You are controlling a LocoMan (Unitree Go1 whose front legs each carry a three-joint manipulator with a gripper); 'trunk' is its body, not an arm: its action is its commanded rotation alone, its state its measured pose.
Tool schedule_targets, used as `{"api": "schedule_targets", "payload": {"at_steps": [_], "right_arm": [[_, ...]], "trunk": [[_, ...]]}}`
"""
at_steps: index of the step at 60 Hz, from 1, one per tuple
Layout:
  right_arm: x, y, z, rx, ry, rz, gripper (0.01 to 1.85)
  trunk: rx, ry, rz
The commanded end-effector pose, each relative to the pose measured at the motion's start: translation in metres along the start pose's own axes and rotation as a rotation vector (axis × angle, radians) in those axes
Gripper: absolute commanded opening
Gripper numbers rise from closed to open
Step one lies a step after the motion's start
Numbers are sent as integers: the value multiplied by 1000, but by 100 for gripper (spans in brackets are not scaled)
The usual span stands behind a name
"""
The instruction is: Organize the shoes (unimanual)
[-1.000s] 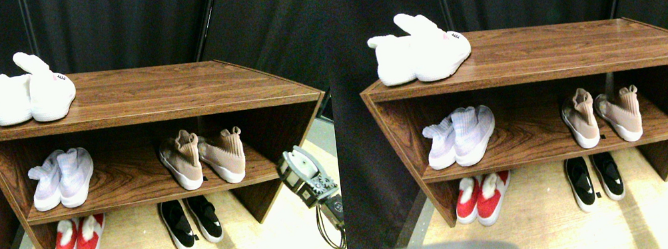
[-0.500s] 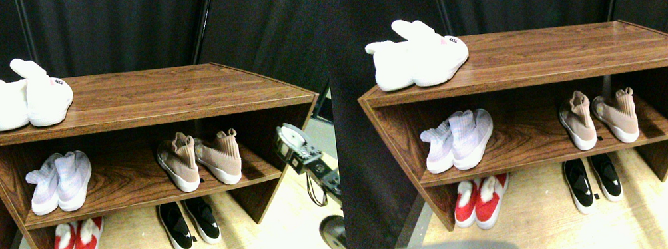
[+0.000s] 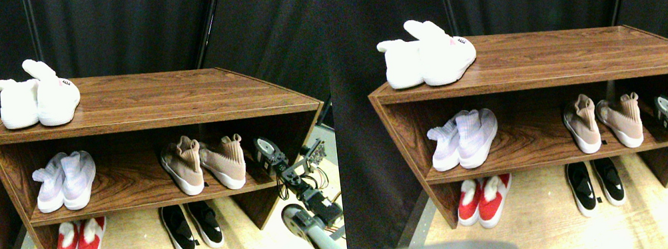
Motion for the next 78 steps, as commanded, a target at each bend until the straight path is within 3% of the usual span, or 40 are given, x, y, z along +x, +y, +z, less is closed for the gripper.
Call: {"api": "schedule_targets", "payload": {"at_steps": [1, 14, 31, 44, 52, 78], "right_arm": [[3, 0, -3, -12, -2, 12, 6], [2, 1, -20, -17, 6, -7, 6], [-2, 6, -43, 34, 70, -16, 6], [-4, 9, -57, -23, 92, -35, 6], [-5, 10, -65, 44, 117, -40, 6], [-13, 9, -78, 35, 134, -29, 6]], "trunk": [[-10, -2, 18], [-17, 3, 28], [-30, 5, 47], [-44, 3, 64], [-49, 2, 69], [-60, 5, 72]]}}
